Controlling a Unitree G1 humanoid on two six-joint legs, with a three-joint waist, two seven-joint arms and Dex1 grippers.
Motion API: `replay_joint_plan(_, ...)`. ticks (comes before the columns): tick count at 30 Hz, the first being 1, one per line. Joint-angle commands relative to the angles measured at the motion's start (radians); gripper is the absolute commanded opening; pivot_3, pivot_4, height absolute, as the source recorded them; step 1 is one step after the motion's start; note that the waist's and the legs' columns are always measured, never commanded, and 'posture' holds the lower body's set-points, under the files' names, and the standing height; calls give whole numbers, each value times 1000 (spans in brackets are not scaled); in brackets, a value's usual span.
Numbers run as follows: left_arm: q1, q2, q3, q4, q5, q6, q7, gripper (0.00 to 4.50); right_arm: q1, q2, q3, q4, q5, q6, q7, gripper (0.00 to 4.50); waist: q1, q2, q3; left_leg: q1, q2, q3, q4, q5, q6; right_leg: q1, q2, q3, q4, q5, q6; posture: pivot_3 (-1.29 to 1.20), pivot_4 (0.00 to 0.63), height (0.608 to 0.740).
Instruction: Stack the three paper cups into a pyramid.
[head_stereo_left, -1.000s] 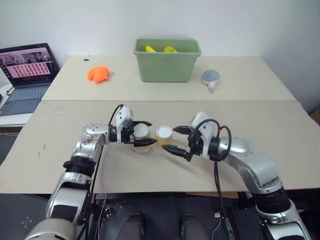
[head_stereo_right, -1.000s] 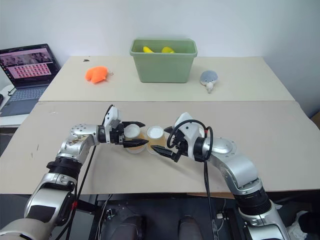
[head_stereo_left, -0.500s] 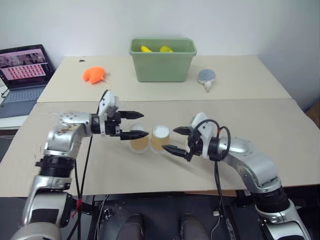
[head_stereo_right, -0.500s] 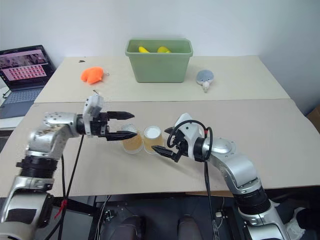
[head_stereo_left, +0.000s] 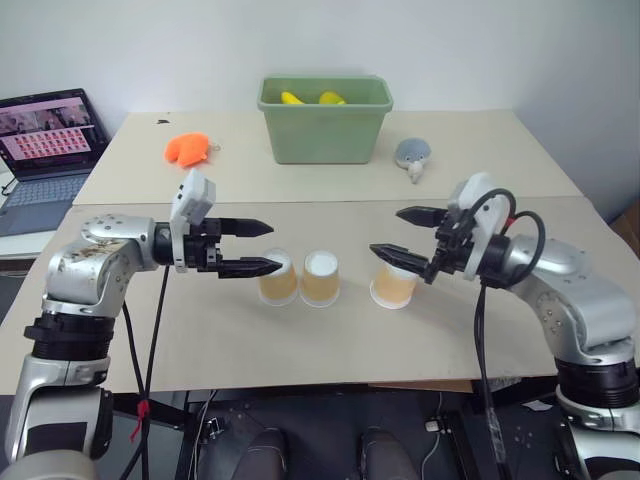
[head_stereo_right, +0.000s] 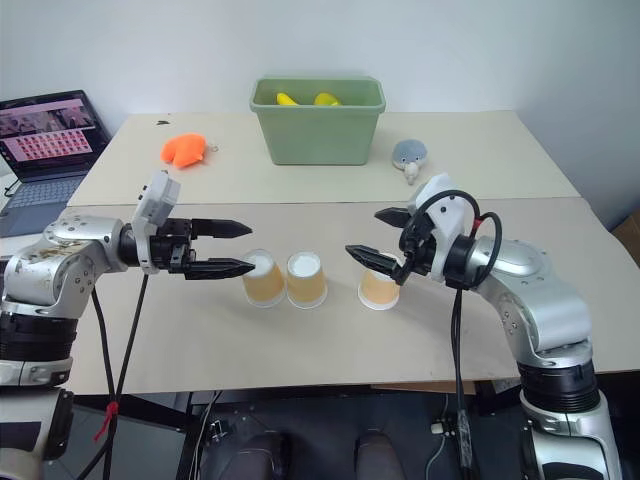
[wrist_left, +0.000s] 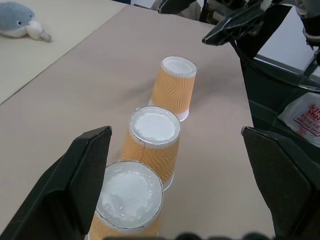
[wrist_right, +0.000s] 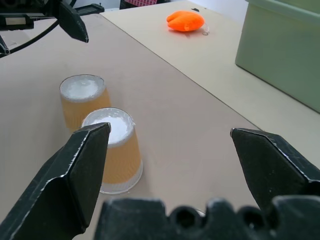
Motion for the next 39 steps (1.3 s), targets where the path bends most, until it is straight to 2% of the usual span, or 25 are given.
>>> replay_joint_plan(1,4,4,24,-28,-15,-13,14,4428,79,-87,-62,28,5,-67,97,4500,3,0,0,0,0,0,0,0,0,0,0,0,0,0,0,0,150,735)
replay_joint_plan(4,8,8,30,-33,-19,-12,21,4428,169,-143,-61,93,-34,-154,170,4500,12,0,0,-1,0,0,0,0,0,0,0,0,-1,0,0,0,150,735)
replay_joint_plan(7,13,14,34,-38,-21,-13,26,4428,182,-146,-36,173,-67,-203,183,4500,12,0,0,0,-1,1,0,0,0,0,-1,1,0,0,0,0,150,735)
replay_joint_plan(18,25,24,49,-72,-39,-3,54,4428,77,-8,30,376,-99,-281,186,4500,-2,0,0,1,2,2,0,0,1,0,1,2,0,0,-1,0,150,735)
replay_joint_plan(26,51,37,55,-104,-30,-39,52,4428,20,31,55,406,-105,-294,191,4500,1,0,1,1,1,2,0,0,1,0,1,2,0,0,-1,0,150,735)
replay_joint_plan(39,95,55,52,-107,-21,-120,21,4428,8,46,61,408,-100,-281,192,4500,-1,1,1,1,1,2,0,0,1,0,1,2,0,0,-1,0,150,735)
